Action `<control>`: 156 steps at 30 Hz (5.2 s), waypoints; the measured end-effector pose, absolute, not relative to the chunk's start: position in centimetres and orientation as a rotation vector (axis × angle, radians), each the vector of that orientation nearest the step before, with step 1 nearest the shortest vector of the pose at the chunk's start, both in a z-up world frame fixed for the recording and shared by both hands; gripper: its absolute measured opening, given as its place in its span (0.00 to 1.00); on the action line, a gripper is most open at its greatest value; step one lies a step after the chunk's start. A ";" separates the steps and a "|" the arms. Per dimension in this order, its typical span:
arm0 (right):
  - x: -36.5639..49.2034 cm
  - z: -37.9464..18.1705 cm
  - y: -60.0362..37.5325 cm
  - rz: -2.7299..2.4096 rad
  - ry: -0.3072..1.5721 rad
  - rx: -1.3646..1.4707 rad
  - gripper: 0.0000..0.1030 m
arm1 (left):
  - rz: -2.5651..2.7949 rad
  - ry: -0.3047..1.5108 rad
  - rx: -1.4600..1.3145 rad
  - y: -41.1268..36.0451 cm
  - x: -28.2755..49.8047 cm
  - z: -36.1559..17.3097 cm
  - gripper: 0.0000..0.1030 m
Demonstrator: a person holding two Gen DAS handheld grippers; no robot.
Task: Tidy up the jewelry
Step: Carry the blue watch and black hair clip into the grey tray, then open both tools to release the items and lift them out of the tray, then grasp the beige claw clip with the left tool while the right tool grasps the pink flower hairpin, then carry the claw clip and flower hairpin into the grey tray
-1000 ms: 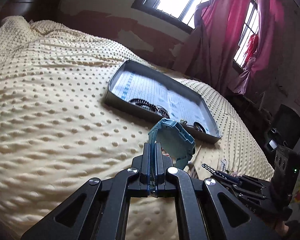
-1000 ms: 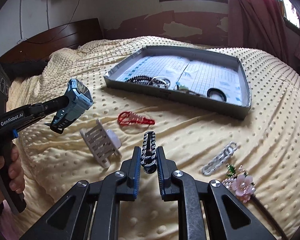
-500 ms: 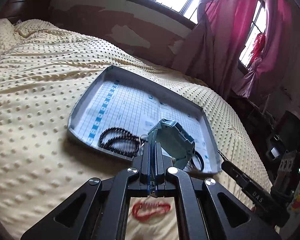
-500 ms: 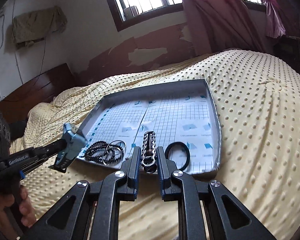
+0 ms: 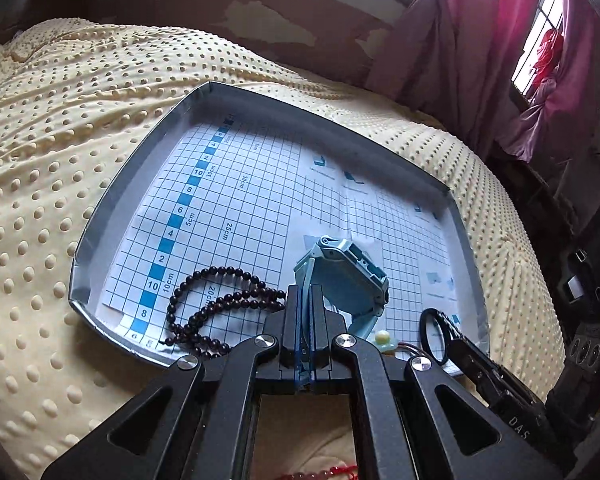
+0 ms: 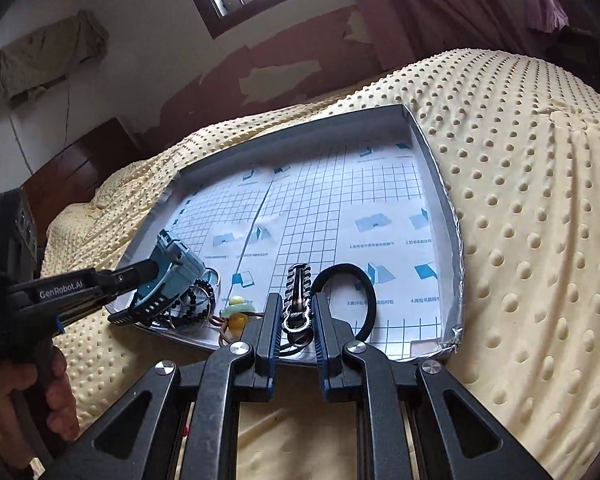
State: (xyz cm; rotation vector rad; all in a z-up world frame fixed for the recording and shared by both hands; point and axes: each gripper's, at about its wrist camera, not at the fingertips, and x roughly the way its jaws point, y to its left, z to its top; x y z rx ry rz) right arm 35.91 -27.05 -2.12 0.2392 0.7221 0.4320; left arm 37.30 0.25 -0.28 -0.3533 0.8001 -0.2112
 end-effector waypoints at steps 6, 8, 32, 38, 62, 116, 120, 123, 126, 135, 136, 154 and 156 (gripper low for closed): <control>35.8 -2.2 -26.5 0.421 0.733 0.215 0.15 | -0.201 0.847 -0.368 -0.1 38.2 -0.7 0.03; 35.8 -2.2 -26.5 0.422 0.730 0.214 0.15 | -0.203 0.842 -0.377 0.0 37.9 -0.5 0.04; 19.5 7.5 -31.0 0.438 0.417 0.116 1.00 | -0.206 0.434 -0.265 -1.2 18.9 8.8 0.98; 13.8 7.4 -31.6 0.430 0.370 0.056 1.00 | -0.185 0.372 -0.178 -3.1 13.1 8.2 0.99; 11.6 0.7 -35.2 0.308 0.736 0.200 1.00 | -0.042 0.651 -0.200 -4.9 4.8 1.3 0.98; 22.3 -4.0 -29.9 0.447 0.883 -0.113 0.36 | -0.351 0.725 -0.162 -3.6 18.8 -3.3 0.50; 22.2 -4.1 -29.6 0.454 0.894 -0.096 0.30 | -0.366 0.724 -0.188 -3.5 18.8 -3.3 0.46; 22.3 -4.2 -29.5 0.463 0.903 -0.080 0.22 | -0.372 0.725 -0.193 -3.6 18.7 -3.2 0.43; 22.2 -4.3 -29.5 0.480 0.911 -0.066 0.20 | -0.376 0.723 -0.192 -3.8 18.6 -3.2 0.43; 22.1 -4.1 -30.5 0.518 0.906 0.015 0.20 | -0.379 0.709 -0.242 -3.8 17.8 -2.7 0.43; 22.1 -4.0 -30.5 0.525 0.905 0.026 0.20 | -0.383 0.706 -0.242 -3.9 17.6 -2.7 0.43; 21.0 -1.6 -30.6 0.585 0.804 0.138 0.20 | -0.376 0.640 -0.276 -5.2 15.8 -2.1 0.42; 20.9 -1.2 -31.0 0.591 0.780 0.156 0.20 | -0.379 0.630 -0.278 -5.2 15.6 -1.8 0.41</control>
